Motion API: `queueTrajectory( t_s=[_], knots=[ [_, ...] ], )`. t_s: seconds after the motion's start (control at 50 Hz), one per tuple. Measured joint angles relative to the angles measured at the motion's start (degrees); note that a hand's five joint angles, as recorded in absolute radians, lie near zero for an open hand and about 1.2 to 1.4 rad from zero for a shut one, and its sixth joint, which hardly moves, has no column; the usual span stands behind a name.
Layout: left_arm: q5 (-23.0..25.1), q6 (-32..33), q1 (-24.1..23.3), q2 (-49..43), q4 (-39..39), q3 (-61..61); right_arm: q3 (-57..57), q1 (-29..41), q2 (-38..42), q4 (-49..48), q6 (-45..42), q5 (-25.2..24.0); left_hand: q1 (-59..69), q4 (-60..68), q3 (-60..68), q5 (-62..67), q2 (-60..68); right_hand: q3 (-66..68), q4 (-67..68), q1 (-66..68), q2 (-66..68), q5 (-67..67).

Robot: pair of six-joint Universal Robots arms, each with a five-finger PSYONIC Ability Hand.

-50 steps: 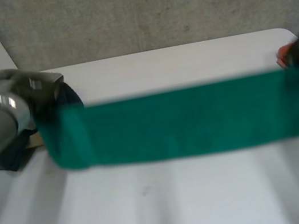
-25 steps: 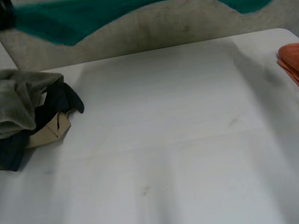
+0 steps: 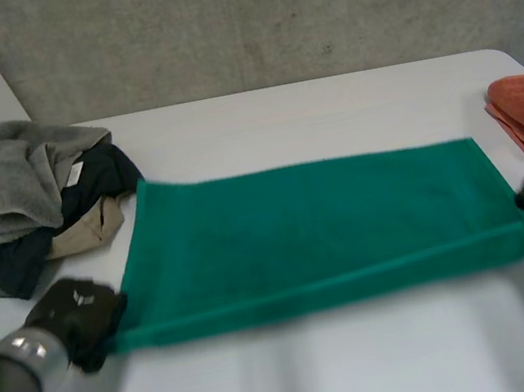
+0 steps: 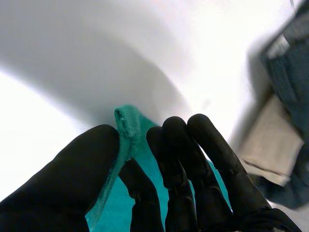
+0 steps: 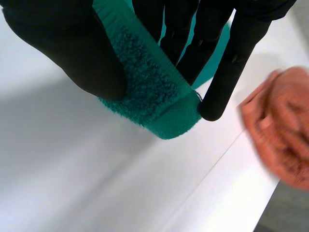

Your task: Fold the laundry.

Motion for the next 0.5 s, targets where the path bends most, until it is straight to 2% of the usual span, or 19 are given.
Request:
queueTrajectory(
  t_s=[0.02, 0.04, 0.06, 0.16, 0.26, 0.36, 0.5],
  knots=[
    [0.01, 1.50, 0.31, 2.18, -3.86, -0.82, 0.83, -0.99, -1.68, 3.09, -2.66, -0.30, 0.00, 0.00, 0.00, 0.00, 0.00, 0.00, 0.02, 0.00, 0.00, 0.01],
    [0.01, 1.50, 0.31, 2.18, -3.86, -0.82, 0.83, -0.99, -1.68, 3.09, -2.66, -0.30, 0.00, 0.00, 0.00, 0.00, 0.00, 0.00, 0.02, 0.00, 0.00, 0.01],
    [0.41, 3.00, 0.66, 4.51, -8.40, -1.24, 1.47, -2.14, -3.22, 6.08, -5.73, -1.22, 0.00, 0.00, 0.00, 0.00, 0.00, 0.02, 0.05, 0.00, 0.00, 0.01],
    [2.98, 3.83, 0.75, 5.01, -11.89, 1.75, 0.46, -3.18, -2.38, 5.73, -7.40, -3.52, 0.00, 0.00, 0.00, 0.00, 0.00, 0.01, 0.05, 0.00, 0.00, 0.02],
    [3.80, 1.67, -0.70, -0.38, -7.34, 8.62, -2.31, -2.34, 1.83, -0.54, -3.17, -4.22, 0.00, 0.00, 0.00, 0.00, 0.00, 0.02, 0.05, 0.00, 0.00, 0.01],
    [0.14, -2.48, -4.27, -10.48, 1.00, 20.03, -5.48, -0.69, 7.80, -10.37, 3.39, -3.76, 0.00, 0.00, 0.00, 0.00, 0.00, 0.02, 0.05, 0.00, 0.00, 0.01],
    [-5.05, -4.24, -7.50, -20.92, 6.28, 32.90, -8.68, 1.03, 13.87, -21.00, 6.04, -2.87, 0.00, 0.00, 0.00, 0.00, 0.00, 0.02, 0.05, 0.00, 0.00, 0.01]
  ],
)
